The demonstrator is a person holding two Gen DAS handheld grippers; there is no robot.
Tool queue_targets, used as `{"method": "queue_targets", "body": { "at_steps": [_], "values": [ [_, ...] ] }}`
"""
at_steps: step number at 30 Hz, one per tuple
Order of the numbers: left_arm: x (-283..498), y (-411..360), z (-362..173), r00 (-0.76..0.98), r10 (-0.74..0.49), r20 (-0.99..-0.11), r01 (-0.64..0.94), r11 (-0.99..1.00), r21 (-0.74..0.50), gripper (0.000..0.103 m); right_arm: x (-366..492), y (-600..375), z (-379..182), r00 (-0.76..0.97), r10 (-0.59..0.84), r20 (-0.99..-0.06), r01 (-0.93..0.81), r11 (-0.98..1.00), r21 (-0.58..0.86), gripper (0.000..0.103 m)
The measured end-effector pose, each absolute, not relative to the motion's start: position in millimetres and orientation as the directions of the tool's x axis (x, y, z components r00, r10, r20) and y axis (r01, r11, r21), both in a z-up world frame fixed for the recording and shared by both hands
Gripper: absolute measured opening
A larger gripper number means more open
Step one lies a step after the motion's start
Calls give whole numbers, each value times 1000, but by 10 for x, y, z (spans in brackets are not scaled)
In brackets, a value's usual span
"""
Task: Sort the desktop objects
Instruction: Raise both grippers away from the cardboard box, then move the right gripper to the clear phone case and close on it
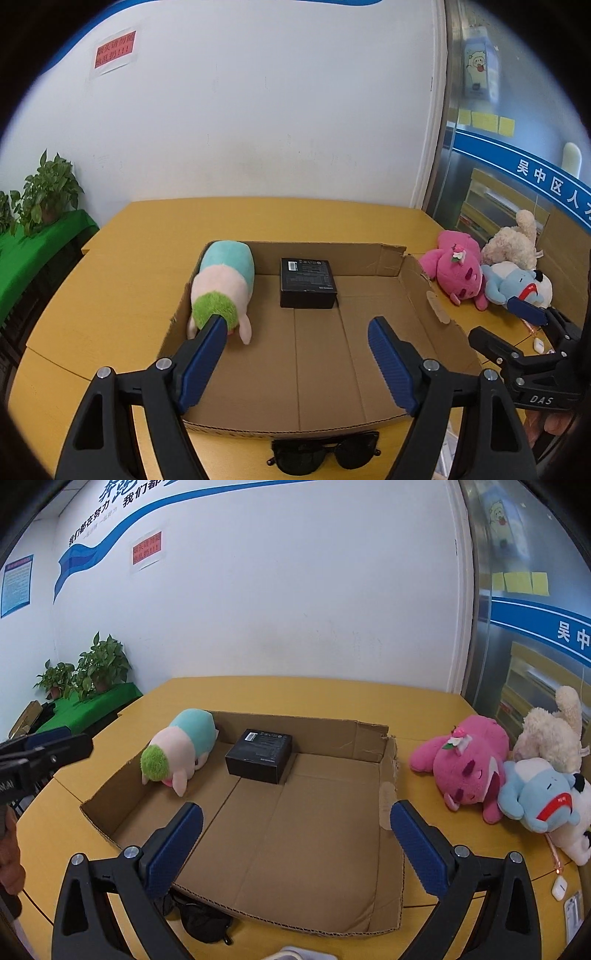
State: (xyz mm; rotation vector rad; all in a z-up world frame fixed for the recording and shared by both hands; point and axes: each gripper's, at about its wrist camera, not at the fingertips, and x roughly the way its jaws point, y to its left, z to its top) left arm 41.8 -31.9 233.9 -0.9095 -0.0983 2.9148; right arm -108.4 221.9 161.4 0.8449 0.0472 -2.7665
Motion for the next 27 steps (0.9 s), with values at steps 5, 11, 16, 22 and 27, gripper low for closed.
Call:
{"method": "queue_targets", "body": {
  "at_steps": [5, 11, 16, 22, 27],
  "values": [
    [502, -243, 2416, -829, 133, -543, -88, -990, -109, 79, -949, 2318, 1749, -804, -231, -548, 240, -969, 55, 103],
    [624, -218, 2455, -825, 175, -538, -138, -985, -108, 79, -831, 2343, 1763, -810, -225, -541, 236, -971, 50, 103],
    [808, -231, 2305, -782, 224, -581, -185, -975, -127, 79, -662, 2335, 1662, -796, -289, -532, 328, -944, 21, 103],
    [1053, -99, 1773, -657, 340, -672, -289, -938, -191, 79, -283, 2673, 1125, -690, -332, -643, 370, -926, 80, 103],
    [1116, 200, 1238, -492, 488, -721, -348, -869, -351, 79, -70, 2891, 384, -524, -332, -784, 357, -922, 152, 103]
  ]
}}
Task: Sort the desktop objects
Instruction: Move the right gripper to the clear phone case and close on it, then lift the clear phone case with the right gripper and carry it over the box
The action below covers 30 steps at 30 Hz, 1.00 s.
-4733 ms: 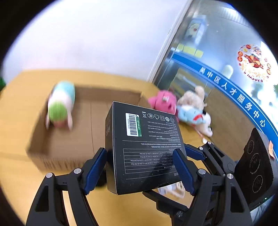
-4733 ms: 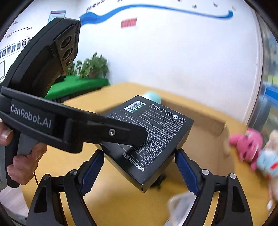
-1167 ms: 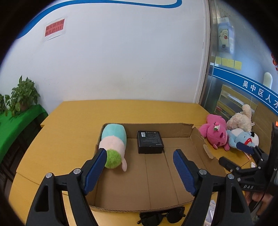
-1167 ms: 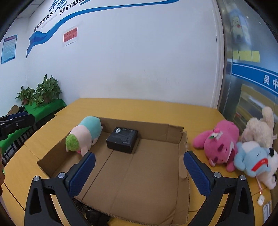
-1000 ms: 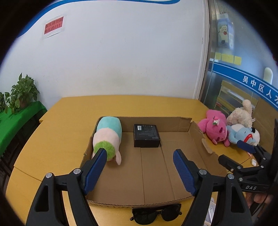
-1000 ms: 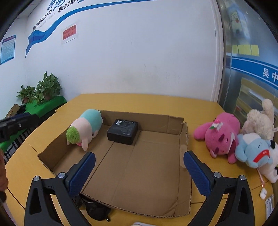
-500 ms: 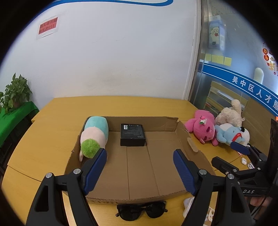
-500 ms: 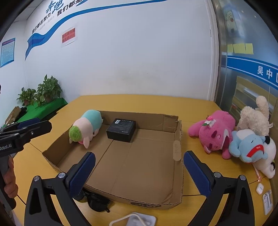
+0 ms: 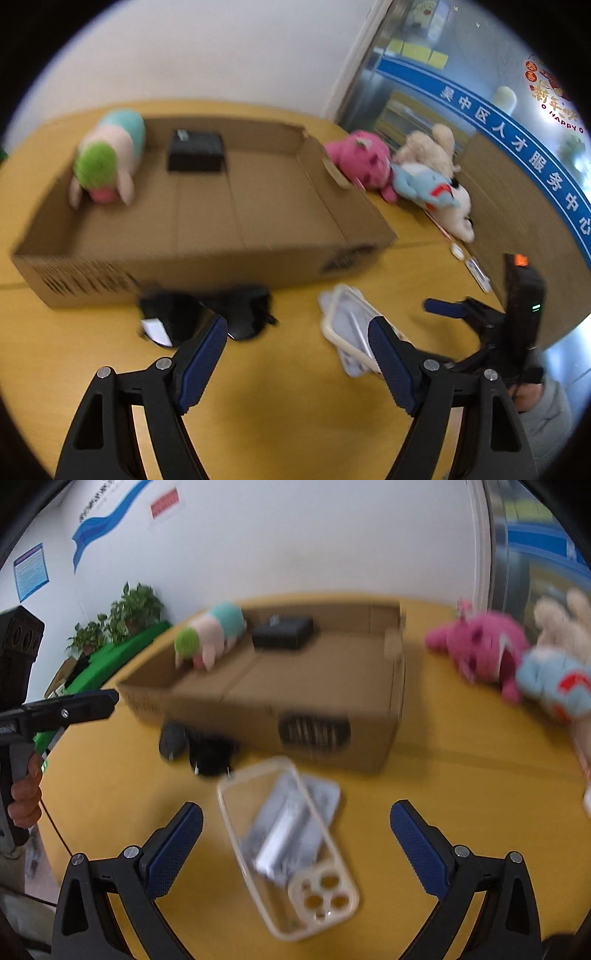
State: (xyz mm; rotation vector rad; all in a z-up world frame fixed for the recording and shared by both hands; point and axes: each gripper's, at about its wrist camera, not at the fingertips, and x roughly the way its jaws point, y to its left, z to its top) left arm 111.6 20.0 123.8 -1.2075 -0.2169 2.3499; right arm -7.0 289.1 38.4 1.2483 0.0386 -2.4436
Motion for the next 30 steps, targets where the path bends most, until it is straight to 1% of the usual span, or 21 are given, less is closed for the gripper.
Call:
{"method": "queue_targets", "body": {
  "at_steps": [3, 6, 7, 8, 10, 12, 14, 17, 19, 20, 22, 26, 30],
  "values": [
    [1117, 403, 1059, -426, 533, -731, -378, -839, -391, 79, -23, 2825, 86, -466, -316, -826, 374, -917, 140, 98],
    [1051, 516, 909, -362, 608, -707, -386, -788, -480, 79, -27, 2723, -57, -440, -325, -837, 388, -909, 149, 93],
    [1013, 531, 856, -348, 625, -699, -372, -776, -509, 79, -25, 2692, -82, -440, -320, -839, 391, -909, 142, 90],
    [969, 541, 799, -338, 640, -690, -357, -766, -535, 79, -8, 2626, -83, -459, -301, -836, 400, -910, 108, 83],
    [895, 574, 702, -317, 649, -692, -339, -759, -556, 77, 20, 2545, -79, -464, -299, -834, 408, -908, 99, 79],
    [824, 611, 619, -305, 650, -697, -326, -758, -565, 77, 62, 2493, -75, -464, -314, -829, 409, -905, 114, 78],
    [779, 656, 560, -280, 667, -691, -321, -743, -587, 73, 102, 2431, -69, -470, -297, -831, 406, -909, 95, 78],
    [762, 724, 491, -245, 687, -684, -323, -723, -611, 59, 143, 2378, -66, -470, -290, -834, 399, -912, 92, 77],
    [756, 759, 441, -230, 682, -694, -317, -727, -609, 43, 182, 2341, -56, -474, -282, -834, 388, -917, 90, 77],
    [757, 763, 407, -226, 669, -708, -306, -739, -601, 39, 200, 2321, -40, -476, -277, -834, 382, -920, 87, 77],
    [769, 713, 387, -223, 688, -691, -290, -723, -627, 39, 224, 2292, 10, -485, -272, -831, 364, -927, 90, 76],
    [858, 596, 489, -248, 676, -694, -299, -735, -609, 39, 241, 2210, 138, -488, -286, -825, 354, -929, 113, 76],
    [992, 276, 554, -256, 673, -694, -269, -739, -618, 37, 299, 1942, 233, -468, -313, -826, 396, -910, 120, 75]
  ]
}}
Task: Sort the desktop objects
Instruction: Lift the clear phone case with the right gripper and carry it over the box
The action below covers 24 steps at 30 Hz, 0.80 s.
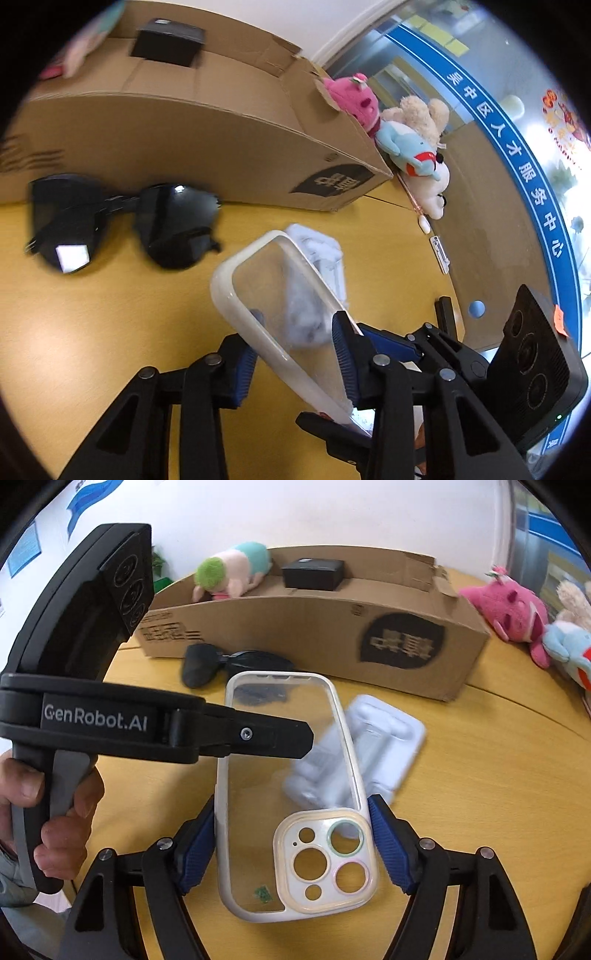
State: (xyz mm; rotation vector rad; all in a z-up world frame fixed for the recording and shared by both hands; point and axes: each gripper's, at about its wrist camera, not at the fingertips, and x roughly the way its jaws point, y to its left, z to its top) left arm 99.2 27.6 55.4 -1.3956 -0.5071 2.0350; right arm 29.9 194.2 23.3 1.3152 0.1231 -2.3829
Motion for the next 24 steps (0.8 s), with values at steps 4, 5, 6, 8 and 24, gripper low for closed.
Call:
{"method": "queue_targets", "body": {
  "at_steps": [4, 5, 6, 8, 24],
  "values": [
    [1154, -81, 460, -256, 664, -703, -199, -748, -634, 35, 332, 1622, 200, -416, -366, -832, 473, -869, 145, 75],
    [1189, -149, 403, -252, 654, -713, -173, -756, -632, 35, 377, 1523, 161, -402, -369, -838, 490, -860, 144, 75],
    [1217, -190, 353, -247, 645, -723, -153, -763, -629, 35, 390, 1427, 103, -382, -370, -847, 506, -851, 143, 75],
    [1263, -280, 271, -246, 655, -715, -114, -752, -650, 35, 439, 1271, -14, -342, -361, -867, 524, -839, 143, 76],
    [1100, 8, 1139, -307, 710, -633, -335, -704, -627, 4, 368, 1186, 485, -451, -388, -804, 501, -855, 132, 72]
  ]
}}
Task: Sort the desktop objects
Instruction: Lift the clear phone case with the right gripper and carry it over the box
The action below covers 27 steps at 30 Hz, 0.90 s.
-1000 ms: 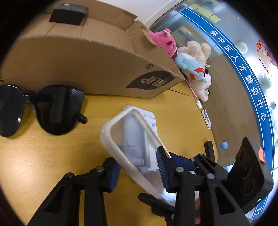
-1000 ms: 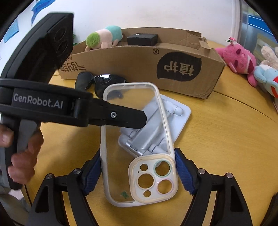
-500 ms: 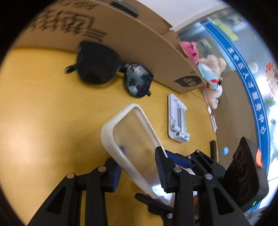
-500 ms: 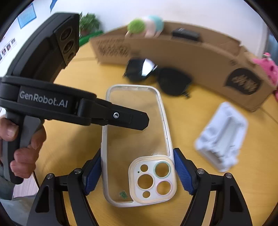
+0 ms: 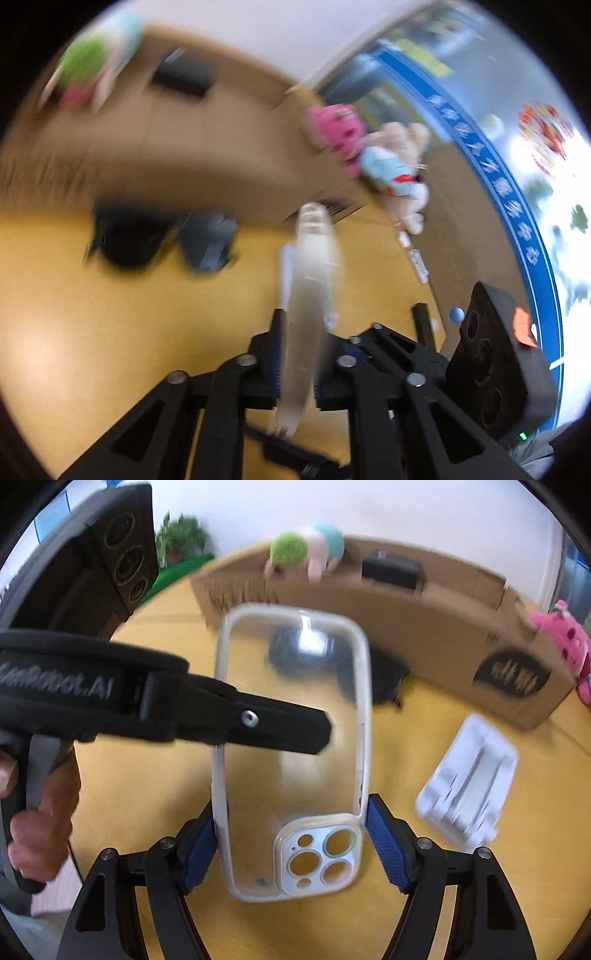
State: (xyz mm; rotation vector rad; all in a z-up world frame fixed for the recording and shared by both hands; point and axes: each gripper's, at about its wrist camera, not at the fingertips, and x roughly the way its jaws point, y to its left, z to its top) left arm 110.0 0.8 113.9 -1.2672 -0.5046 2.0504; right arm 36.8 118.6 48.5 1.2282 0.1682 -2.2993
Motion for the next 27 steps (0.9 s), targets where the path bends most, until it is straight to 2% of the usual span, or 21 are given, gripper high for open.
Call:
{"method": "queue_targets", "body": {
  "at_steps": [3, 6, 16, 23, 27],
  "values": [
    [913, 163, 1704, -383, 681, -624, -438, -729, -527, 3, 231, 1121, 1023, -571, -374, -731, 507, -861, 44, 72],
    [679, 195, 2103, -407, 704, -582, -487, -706, -513, 3, 24, 1219, 1443, -640, -401, -655, 503, -864, 37, 72],
    [177, 440, 3031, -480, 713, -511, -602, -691, -400, 3, -505, 1346, 2344, -750, -402, -525, 473, -881, 0, 72],
    [-335, 491, 3730, -521, 728, -444, -652, -676, -343, 3, -1069, 1494, 3112, -778, -415, -471, 483, -875, -26, 72],
    [-622, 485, 3943, -533, 730, -427, -659, -675, -332, 3, -1374, 1477, 3437, -780, -421, -463, 497, -866, -51, 72]
  ]
}}
